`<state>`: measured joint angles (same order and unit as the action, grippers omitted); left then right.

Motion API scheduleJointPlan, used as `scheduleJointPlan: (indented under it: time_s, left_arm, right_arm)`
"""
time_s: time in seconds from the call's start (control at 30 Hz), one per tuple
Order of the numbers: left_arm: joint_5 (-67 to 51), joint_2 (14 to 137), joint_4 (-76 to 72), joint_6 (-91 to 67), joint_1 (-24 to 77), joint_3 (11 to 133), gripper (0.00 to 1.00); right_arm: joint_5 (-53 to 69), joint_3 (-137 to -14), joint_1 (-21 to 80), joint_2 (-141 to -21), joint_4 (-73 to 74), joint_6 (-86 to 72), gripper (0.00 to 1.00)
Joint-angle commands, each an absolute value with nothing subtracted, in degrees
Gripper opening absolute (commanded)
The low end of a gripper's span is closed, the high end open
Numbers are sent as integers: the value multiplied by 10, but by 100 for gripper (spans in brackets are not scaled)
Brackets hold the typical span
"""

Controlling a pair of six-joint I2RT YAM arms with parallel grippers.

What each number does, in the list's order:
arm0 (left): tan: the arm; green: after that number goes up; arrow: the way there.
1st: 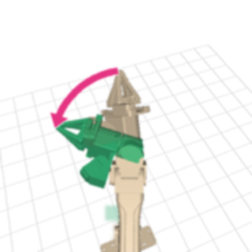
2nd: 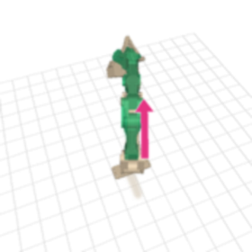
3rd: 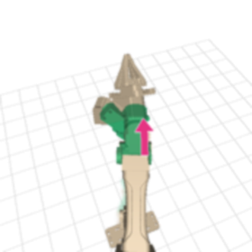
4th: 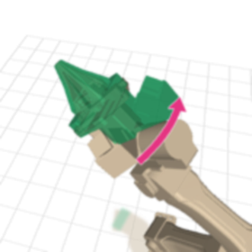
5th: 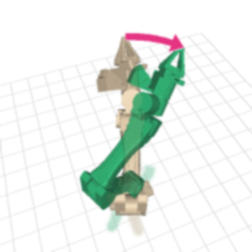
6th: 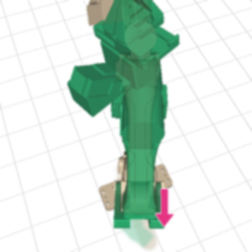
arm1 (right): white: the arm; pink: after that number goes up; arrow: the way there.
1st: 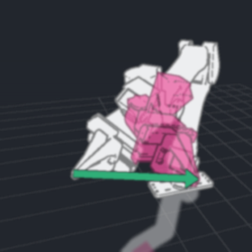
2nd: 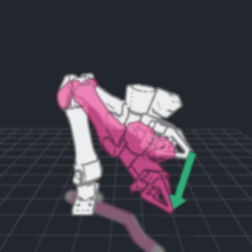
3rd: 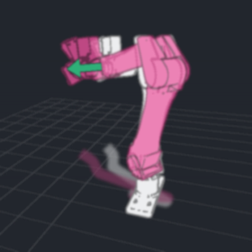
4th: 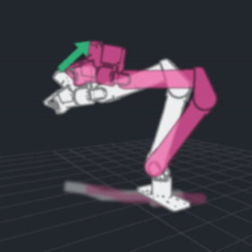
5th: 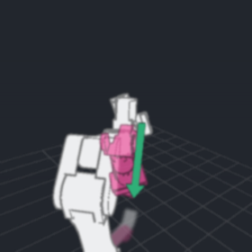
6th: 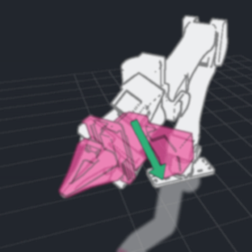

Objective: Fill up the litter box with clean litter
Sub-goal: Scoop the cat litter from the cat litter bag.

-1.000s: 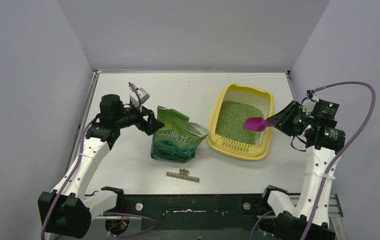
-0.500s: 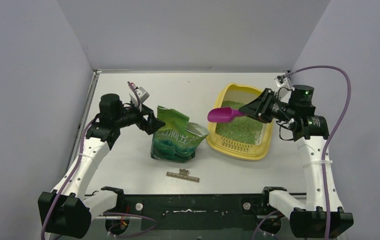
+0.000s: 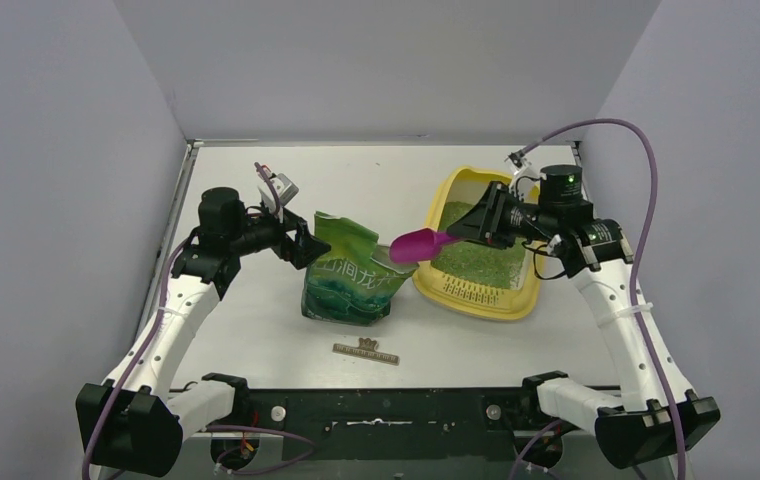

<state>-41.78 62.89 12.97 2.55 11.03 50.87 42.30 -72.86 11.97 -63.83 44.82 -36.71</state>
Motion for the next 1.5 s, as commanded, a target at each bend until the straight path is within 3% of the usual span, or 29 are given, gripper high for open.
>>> scheduleJointPlan:
  time_s: [0.0, 0.4, 0.77, 0.9, 0.97, 1.03, 1.23, 1.47]
  left_arm:
    - [-416, 623, 94, 23, 108, 516, 91]
    - [-424, 623, 91, 22, 107, 515, 91]
    - [-501, 622, 64, 19, 106, 509, 91]
    - [-522, 625, 50, 14, 105, 504, 77]
    - [-521, 627, 50, 15, 105, 505, 61]
    - [-520, 627, 51, 15, 105, 505, 52]
    - [-509, 625, 56, 16, 105, 503, 50]
    - [-507, 621, 67, 25, 106, 506, 31]
  right_arm:
    - [403, -745, 142, -645, 433, -358, 0]
    - [389, -753, 205, -720, 378, -365, 0]
    - [411, -759, 278, -780, 334, -387, 0]
    - [384, -762, 313, -805, 340, -383, 0]
    - [378, -764, 327, -819, 341, -383, 0]
    - [370, -767, 342, -831, 339, -386, 0]
    - [334, -789, 370, -874, 362, -383, 0]
    - [197, -855, 395, -882, 479, -343, 0]
